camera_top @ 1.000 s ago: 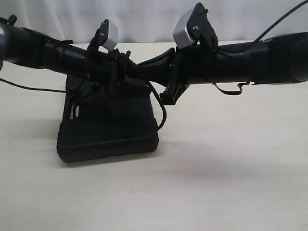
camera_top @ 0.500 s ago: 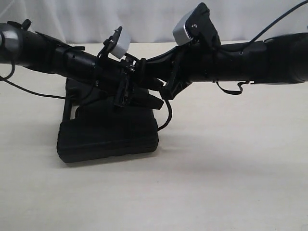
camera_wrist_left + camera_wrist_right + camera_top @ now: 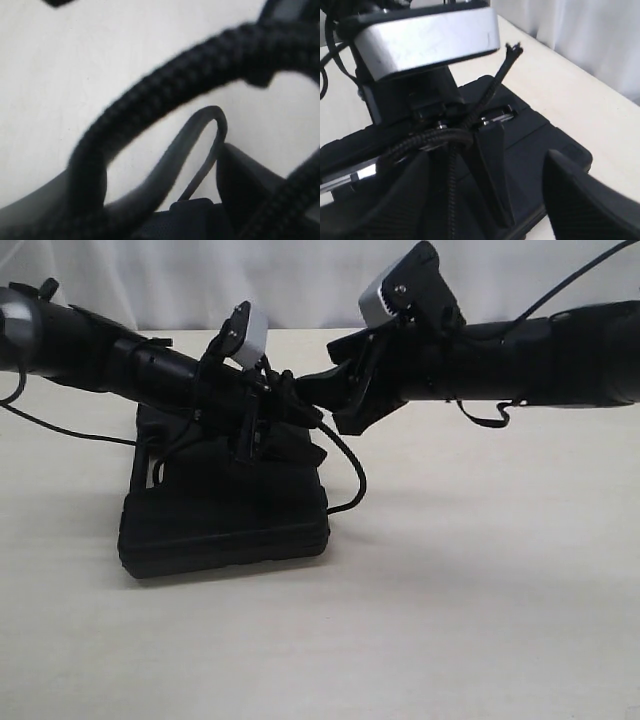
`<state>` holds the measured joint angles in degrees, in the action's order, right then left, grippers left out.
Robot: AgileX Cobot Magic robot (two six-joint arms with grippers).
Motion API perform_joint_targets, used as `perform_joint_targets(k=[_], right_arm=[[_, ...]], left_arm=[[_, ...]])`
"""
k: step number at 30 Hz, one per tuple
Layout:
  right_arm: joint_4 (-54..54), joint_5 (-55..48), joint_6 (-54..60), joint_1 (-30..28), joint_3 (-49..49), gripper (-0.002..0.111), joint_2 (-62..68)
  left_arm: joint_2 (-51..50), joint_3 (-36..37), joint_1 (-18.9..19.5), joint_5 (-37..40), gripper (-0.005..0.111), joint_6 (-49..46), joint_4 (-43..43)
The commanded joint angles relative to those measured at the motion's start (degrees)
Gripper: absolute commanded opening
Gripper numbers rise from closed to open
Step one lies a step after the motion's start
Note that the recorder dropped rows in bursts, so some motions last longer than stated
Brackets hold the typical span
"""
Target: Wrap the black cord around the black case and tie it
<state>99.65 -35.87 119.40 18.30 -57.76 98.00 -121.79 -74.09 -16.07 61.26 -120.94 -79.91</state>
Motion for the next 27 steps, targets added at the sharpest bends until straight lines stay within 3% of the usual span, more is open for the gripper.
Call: perform_joint_targets(k=[1, 4, 8, 14, 27], right_arm=[[0.3, 2.95, -5.1, -0.15, -0.7, 0.062, -3.97], [0.3, 4.73, -19.49, -0.15, -3.28, 0.062, -4.17], [-2.8, 3.06, -27.17, 0.79, -7.78, 0.062, -1.78], [-17.58, 8.12, -37.41, 4.54, -13.62, 0.062, 4.01], [-49.68, 7.86, -59.12, 4.39, -15.53, 0.062, 5.8]], left_arm=[[-0.06, -0.28, -0.01, -0.3, 0.059, -1.63, 0.26], [-0.06, -0.28, -0.01, -0.14, 0.059, -1.63, 0.39], [-0.06, -0.28, -0.01, 0.96, 0.059, -1.63, 2.28], [-0.06, -0.28, -0.01, 1.08, 0.059, -1.63, 3.02], [-0.06, -0.28, 0.09, -0.18, 0.059, -1.63, 3.85]])
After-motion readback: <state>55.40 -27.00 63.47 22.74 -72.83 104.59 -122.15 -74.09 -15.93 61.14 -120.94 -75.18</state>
